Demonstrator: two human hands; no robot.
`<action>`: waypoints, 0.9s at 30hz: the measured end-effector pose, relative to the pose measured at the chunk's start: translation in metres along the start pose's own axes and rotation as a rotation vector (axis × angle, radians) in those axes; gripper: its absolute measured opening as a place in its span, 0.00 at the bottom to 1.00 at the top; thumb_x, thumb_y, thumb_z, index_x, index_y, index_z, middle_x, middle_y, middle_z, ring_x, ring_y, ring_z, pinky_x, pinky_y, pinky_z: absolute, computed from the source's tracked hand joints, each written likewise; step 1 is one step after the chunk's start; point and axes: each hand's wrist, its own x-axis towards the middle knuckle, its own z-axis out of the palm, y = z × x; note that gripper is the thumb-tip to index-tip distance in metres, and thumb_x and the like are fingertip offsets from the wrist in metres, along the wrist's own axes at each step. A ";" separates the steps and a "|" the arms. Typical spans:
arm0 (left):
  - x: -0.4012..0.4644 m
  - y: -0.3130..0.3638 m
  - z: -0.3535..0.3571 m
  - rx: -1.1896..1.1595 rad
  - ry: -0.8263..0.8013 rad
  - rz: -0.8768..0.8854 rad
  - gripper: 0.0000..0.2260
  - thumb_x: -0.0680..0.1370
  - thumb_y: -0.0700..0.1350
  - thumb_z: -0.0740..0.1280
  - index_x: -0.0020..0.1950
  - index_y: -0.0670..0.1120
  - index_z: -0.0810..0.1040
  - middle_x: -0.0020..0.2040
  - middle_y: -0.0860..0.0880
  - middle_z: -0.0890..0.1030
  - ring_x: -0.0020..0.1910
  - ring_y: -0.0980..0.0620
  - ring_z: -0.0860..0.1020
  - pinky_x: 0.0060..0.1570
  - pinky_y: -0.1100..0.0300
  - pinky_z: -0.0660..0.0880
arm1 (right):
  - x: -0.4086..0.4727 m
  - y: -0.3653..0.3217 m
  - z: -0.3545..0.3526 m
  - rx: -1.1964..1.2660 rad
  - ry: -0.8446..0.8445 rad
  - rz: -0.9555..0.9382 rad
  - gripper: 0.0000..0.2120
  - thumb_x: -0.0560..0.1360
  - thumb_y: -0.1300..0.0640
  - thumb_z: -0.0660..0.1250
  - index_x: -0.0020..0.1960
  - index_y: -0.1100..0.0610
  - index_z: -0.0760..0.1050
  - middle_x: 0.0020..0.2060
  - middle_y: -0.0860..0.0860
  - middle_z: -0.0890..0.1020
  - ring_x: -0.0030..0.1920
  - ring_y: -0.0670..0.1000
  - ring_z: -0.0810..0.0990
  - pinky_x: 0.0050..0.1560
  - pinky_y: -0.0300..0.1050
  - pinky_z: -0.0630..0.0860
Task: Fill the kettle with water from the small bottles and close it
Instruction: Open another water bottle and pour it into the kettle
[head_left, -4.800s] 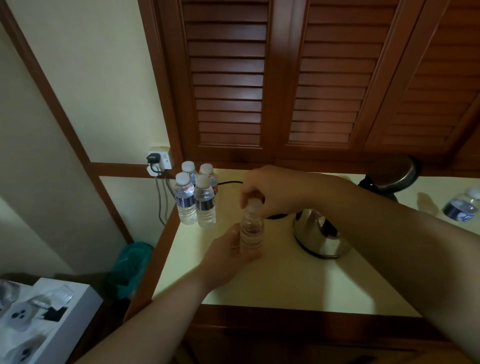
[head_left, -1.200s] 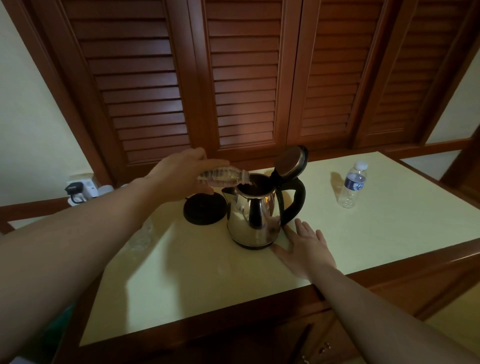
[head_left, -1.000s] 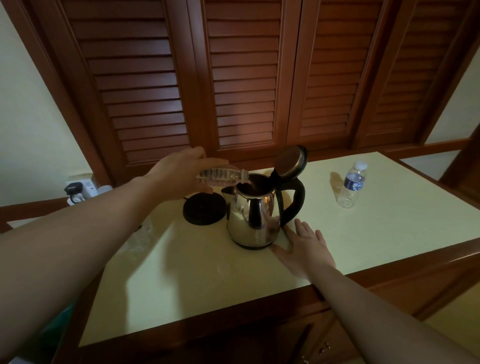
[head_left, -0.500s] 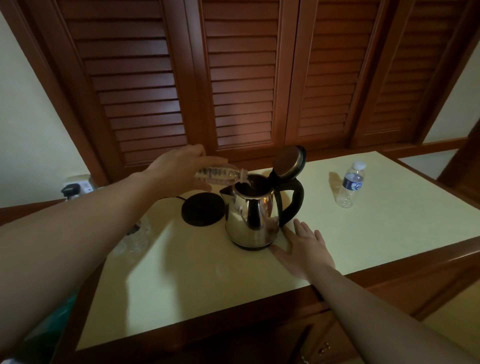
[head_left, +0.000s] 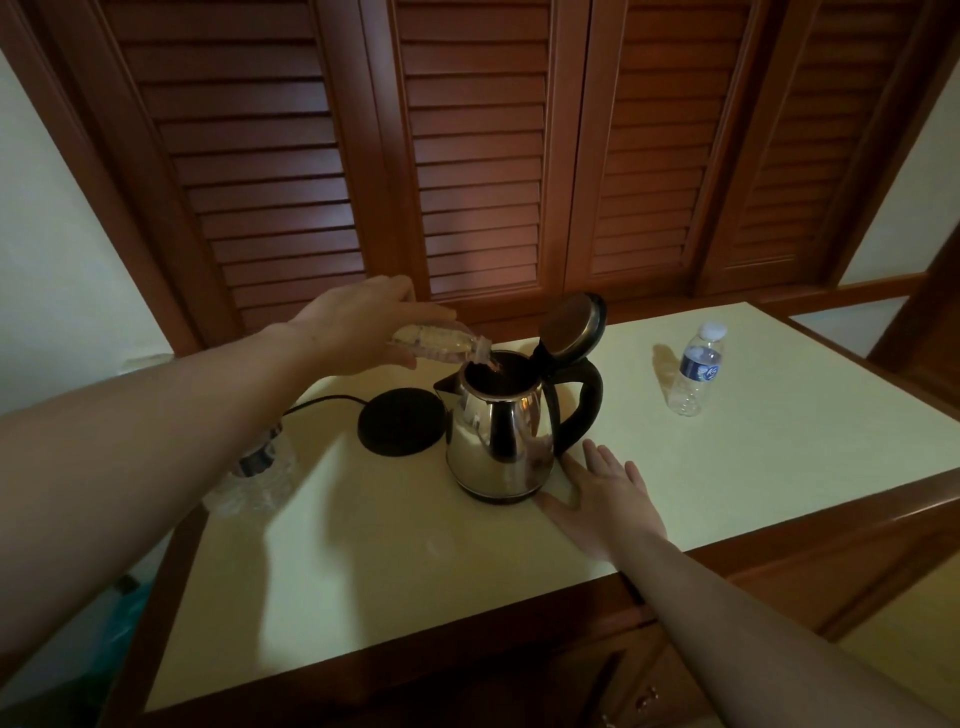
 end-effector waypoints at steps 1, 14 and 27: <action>0.001 0.000 -0.001 -0.002 -0.003 0.003 0.34 0.77 0.59 0.73 0.77 0.70 0.59 0.59 0.54 0.70 0.59 0.51 0.72 0.51 0.54 0.74 | 0.000 0.000 0.000 0.001 0.001 0.001 0.44 0.74 0.21 0.43 0.85 0.42 0.48 0.85 0.50 0.48 0.84 0.50 0.42 0.83 0.55 0.40; 0.006 -0.009 -0.007 -0.014 0.007 0.067 0.33 0.77 0.57 0.73 0.77 0.69 0.61 0.57 0.54 0.70 0.56 0.51 0.72 0.52 0.49 0.76 | -0.003 -0.002 -0.003 0.010 -0.011 0.001 0.44 0.74 0.21 0.43 0.85 0.42 0.47 0.85 0.49 0.48 0.84 0.50 0.41 0.83 0.55 0.40; 0.010 -0.008 0.001 -0.158 -0.104 0.091 0.33 0.77 0.56 0.74 0.76 0.72 0.61 0.57 0.58 0.71 0.57 0.53 0.73 0.57 0.50 0.75 | 0.000 -0.001 -0.002 0.007 0.003 0.000 0.45 0.74 0.21 0.44 0.85 0.41 0.48 0.85 0.49 0.49 0.84 0.50 0.43 0.83 0.56 0.42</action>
